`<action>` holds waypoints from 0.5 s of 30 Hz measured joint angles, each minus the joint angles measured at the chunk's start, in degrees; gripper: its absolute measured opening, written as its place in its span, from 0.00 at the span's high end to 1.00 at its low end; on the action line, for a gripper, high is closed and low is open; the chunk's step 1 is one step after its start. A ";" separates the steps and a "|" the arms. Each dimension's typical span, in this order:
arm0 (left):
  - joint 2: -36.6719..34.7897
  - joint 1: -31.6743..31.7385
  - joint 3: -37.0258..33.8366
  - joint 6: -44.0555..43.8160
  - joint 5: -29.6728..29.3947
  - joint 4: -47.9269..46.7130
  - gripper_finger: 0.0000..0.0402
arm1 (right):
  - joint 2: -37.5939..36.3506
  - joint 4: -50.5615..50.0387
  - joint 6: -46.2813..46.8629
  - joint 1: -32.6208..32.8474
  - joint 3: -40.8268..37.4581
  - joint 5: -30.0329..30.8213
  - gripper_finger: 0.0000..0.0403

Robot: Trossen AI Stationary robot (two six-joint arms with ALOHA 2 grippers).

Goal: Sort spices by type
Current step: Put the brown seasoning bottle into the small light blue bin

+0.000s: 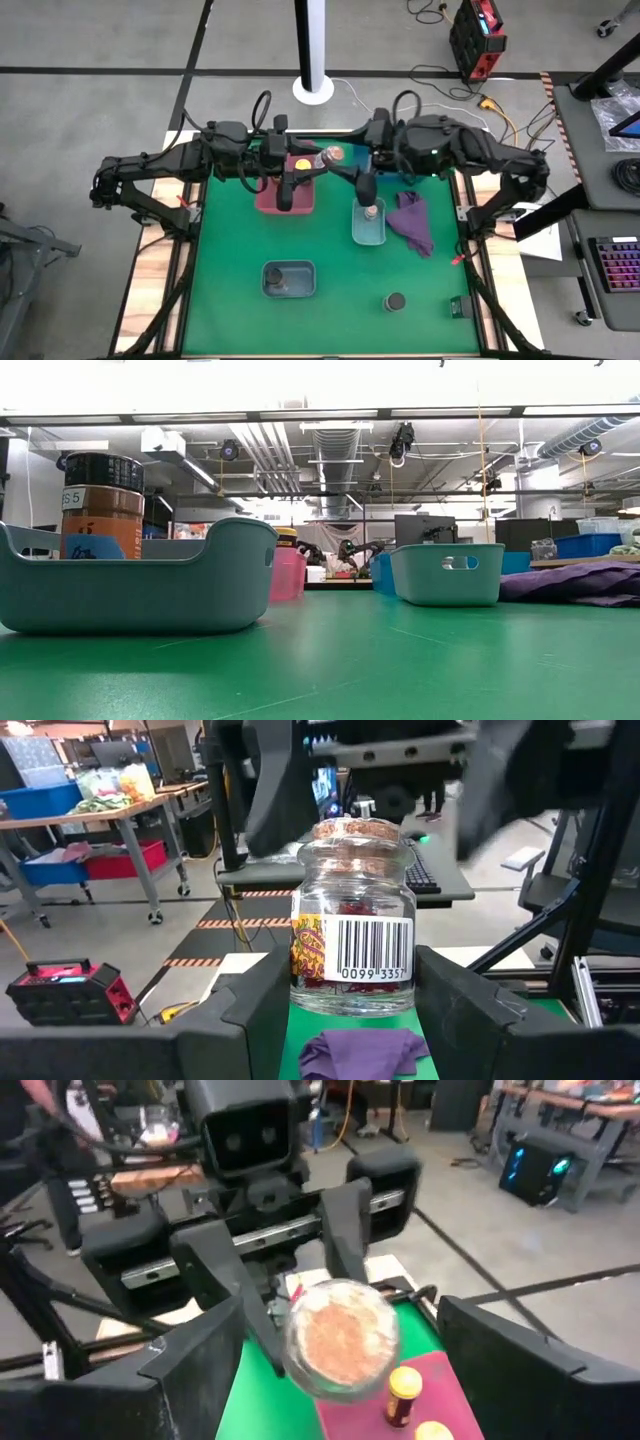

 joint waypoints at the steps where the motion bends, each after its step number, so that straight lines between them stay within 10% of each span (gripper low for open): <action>1: 0.00 0.00 0.00 0.10 -0.02 0.01 0.58 | 0.69 -0.74 0.19 0.00 0.63 -0.20 0.20; 15: 0.00 0.00 0.00 0.84 -0.02 0.17 0.58 | 1.62 -3.08 1.14 0.00 2.34 -0.33 0.39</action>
